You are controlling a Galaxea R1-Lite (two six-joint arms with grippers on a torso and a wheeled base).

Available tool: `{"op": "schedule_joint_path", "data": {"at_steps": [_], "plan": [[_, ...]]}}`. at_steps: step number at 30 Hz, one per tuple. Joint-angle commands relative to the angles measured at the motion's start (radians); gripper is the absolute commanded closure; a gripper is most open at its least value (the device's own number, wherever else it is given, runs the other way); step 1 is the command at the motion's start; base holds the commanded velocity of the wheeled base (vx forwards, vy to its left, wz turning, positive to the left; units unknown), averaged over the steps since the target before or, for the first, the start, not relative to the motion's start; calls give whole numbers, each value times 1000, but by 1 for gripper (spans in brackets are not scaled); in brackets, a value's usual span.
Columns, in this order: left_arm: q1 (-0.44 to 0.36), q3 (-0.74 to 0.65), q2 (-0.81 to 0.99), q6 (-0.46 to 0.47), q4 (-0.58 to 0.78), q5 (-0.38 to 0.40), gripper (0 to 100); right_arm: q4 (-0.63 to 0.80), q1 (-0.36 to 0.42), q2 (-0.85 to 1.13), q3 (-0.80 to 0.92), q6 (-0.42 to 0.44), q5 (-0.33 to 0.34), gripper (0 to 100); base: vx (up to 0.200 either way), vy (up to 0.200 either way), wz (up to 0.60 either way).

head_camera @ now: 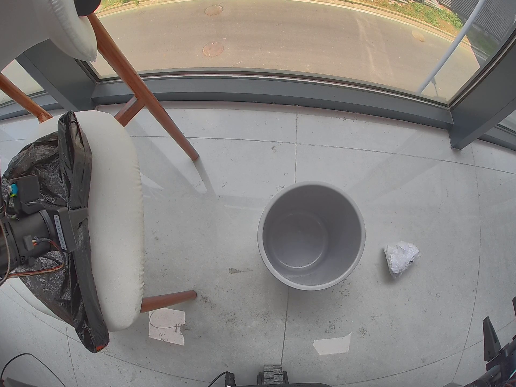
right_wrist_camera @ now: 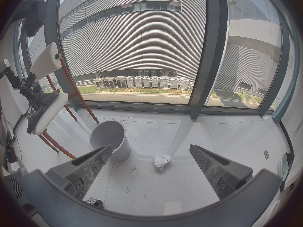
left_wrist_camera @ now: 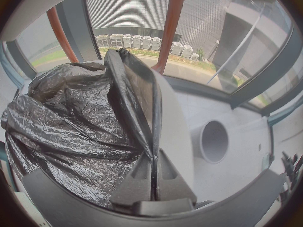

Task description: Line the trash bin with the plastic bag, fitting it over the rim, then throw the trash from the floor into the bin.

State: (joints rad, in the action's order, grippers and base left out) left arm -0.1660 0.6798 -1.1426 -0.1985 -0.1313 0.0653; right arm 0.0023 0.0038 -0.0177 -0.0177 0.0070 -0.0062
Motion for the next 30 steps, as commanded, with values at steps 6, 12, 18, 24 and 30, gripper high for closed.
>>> {"op": "schedule_joint_path", "data": {"at_steps": [6,12,18,24,30], "plan": [[-7,4,245,-449,-7,361,100,-2,-1,2,16,7,5,0,0,0,0],[-10,-8,337,-644,-8,562,100,-2,-2,2,16,8,8,0,0,0,0],[-12,-14,388,-665,-7,751,100,-2,-2,2,18,4,23,0,0,0,0],[-9,32,353,-673,-11,818,100,-226,122,-208,-163,103,46,0,0,0,0],[-7,86,133,-555,-93,823,100,-239,410,-512,-423,284,-20,0,0,0,0]]}}
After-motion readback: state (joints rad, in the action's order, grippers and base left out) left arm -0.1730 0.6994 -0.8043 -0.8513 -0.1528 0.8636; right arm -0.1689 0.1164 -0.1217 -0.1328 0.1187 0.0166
